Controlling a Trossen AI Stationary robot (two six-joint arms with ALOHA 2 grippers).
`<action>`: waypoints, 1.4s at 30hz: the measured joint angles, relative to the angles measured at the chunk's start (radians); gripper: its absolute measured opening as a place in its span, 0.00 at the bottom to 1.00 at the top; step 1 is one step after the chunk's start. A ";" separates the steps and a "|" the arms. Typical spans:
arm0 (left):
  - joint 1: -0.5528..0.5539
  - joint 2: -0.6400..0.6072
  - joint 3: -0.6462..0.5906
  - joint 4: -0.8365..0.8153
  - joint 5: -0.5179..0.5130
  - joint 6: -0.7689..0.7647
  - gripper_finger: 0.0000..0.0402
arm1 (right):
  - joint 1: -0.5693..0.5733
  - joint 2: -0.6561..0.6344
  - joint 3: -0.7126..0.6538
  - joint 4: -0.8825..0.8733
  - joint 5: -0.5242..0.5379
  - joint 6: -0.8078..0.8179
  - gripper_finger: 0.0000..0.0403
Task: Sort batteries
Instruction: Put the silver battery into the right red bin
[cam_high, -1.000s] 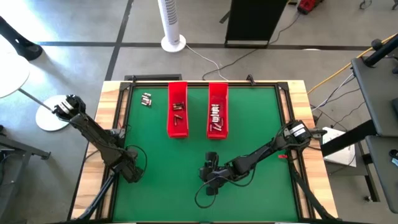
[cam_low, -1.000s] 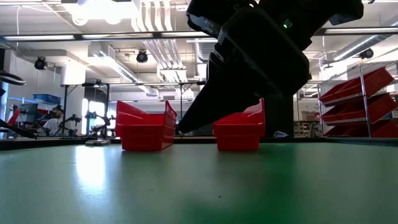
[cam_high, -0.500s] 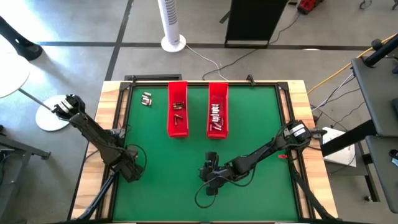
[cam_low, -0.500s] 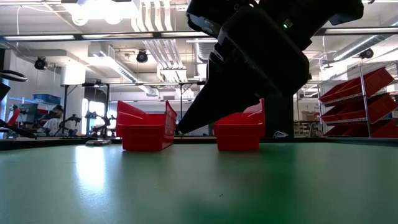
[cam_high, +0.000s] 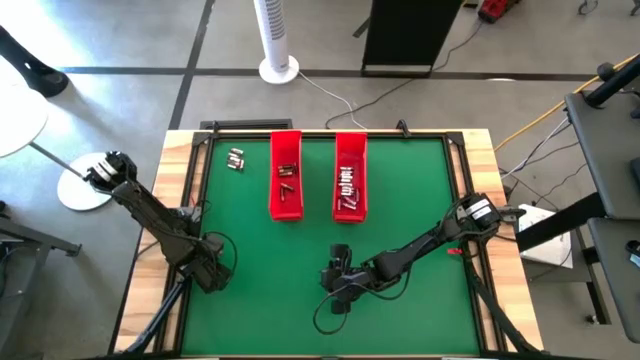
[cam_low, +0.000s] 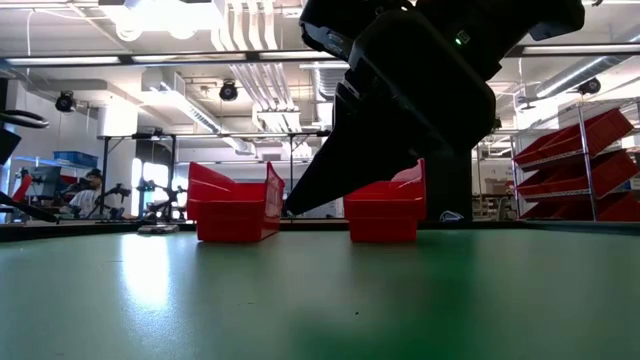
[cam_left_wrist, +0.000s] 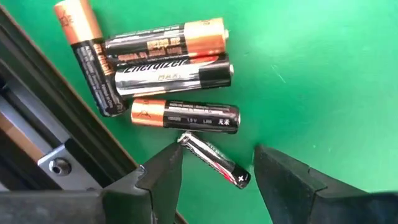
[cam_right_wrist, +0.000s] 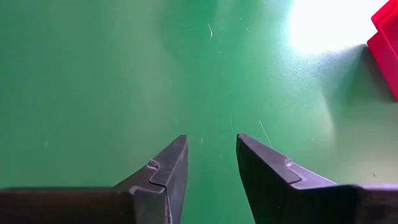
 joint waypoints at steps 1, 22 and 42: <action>0.000 0.000 0.000 0.002 -0.002 0.011 0.45 | 0.000 0.000 0.000 0.000 0.000 0.000 0.32; 0.003 0.003 0.057 0.084 -0.041 0.151 0.29 | 0.000 0.000 0.000 -0.001 0.000 0.000 0.33; -0.072 0.116 0.267 0.099 -0.059 0.220 0.29 | 0.003 0.000 0.000 -0.010 -0.001 0.000 0.29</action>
